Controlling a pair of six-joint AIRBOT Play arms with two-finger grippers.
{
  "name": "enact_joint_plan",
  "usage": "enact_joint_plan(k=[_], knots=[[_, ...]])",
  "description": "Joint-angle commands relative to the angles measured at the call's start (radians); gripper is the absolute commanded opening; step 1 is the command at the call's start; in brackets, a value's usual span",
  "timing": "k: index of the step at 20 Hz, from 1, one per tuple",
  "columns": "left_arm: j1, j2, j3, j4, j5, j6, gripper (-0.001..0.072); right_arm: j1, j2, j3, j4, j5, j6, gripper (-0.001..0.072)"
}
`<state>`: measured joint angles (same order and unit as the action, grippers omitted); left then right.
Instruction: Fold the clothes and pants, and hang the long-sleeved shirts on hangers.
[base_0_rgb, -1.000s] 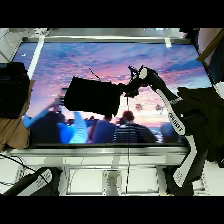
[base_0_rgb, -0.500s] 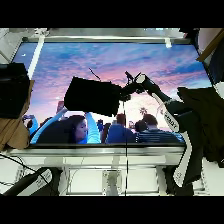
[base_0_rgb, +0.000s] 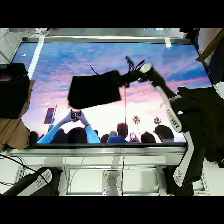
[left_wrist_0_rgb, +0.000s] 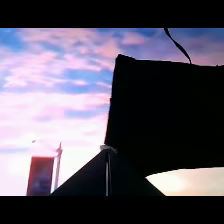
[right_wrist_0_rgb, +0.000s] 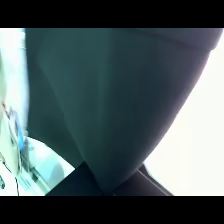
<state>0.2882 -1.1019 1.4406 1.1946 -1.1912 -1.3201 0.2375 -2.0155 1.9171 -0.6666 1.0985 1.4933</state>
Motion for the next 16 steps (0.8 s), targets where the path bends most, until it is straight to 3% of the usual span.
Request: enact_joint_plan(k=[1,9,16], knots=[[0.001,0.001,0.000,-0.031,0.000,0.000,0.0021,-0.148,0.072,0.150,-0.118,0.163,0.025,0.0004],[-0.002,0.000,0.000,-0.107,0.002,0.000,0.0020,-0.677,0.349,0.152,-0.366,0.518,0.035,0.0004],[-0.002,0.000,0.000,-0.108,0.000,-0.026,0.0020,-1.112,0.515,0.151,-0.398,0.694,0.027,0.0004]])
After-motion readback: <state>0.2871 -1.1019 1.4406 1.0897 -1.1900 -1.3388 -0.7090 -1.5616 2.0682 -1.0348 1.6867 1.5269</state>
